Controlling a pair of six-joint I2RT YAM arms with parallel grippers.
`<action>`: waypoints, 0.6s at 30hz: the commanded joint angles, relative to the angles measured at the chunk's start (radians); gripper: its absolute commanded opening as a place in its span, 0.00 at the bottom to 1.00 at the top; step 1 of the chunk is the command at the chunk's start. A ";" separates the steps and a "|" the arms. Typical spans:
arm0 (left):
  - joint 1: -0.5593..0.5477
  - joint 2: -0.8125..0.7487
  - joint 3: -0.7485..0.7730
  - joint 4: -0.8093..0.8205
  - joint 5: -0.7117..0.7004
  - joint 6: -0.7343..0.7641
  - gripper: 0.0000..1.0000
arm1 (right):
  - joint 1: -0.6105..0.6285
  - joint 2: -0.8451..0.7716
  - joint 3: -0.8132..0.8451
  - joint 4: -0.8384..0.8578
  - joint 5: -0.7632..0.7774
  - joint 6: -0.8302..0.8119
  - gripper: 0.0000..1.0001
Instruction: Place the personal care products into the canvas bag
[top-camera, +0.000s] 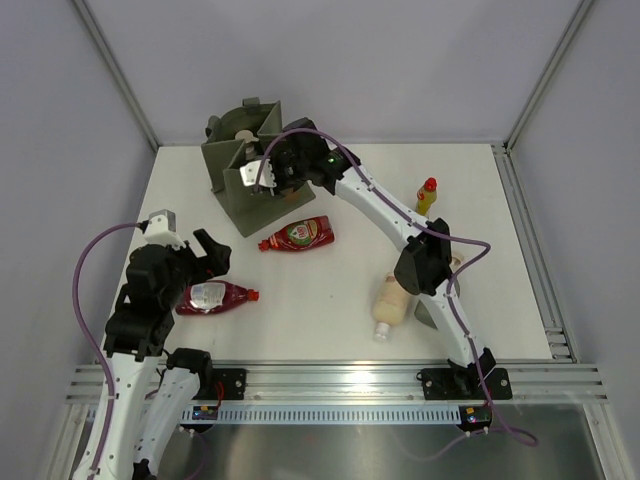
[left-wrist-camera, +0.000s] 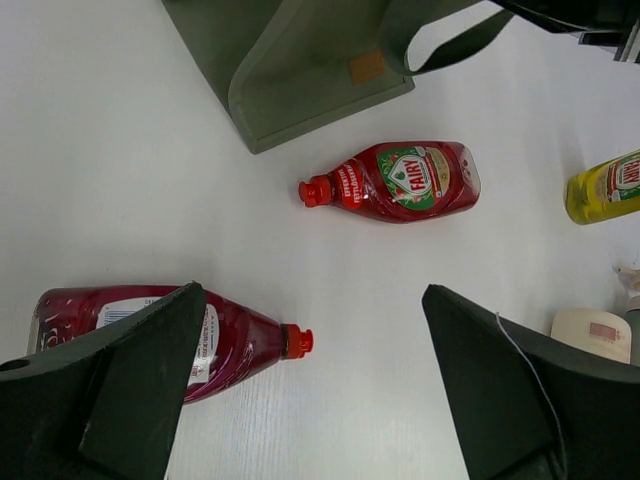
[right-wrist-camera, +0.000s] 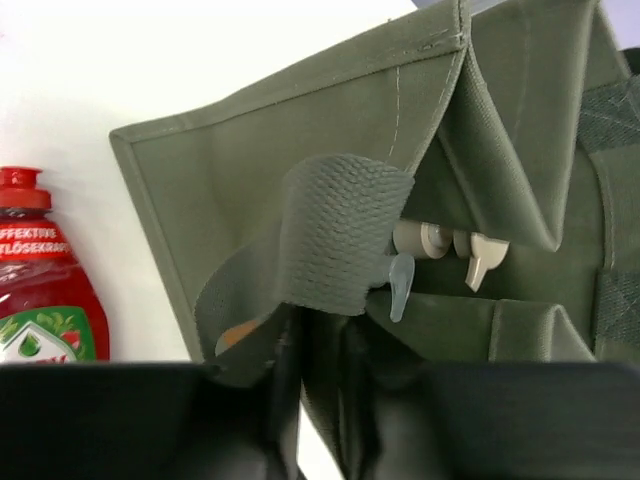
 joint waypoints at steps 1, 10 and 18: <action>0.005 0.016 0.015 0.031 0.006 0.019 0.96 | 0.005 -0.114 -0.014 0.063 0.012 0.055 0.17; 0.005 0.019 -0.005 0.051 0.015 0.006 0.96 | -0.006 -0.111 0.132 0.198 -0.017 0.319 0.00; 0.005 0.039 -0.034 0.071 0.079 0.006 0.96 | -0.007 -0.201 -0.055 0.215 -0.103 0.423 0.07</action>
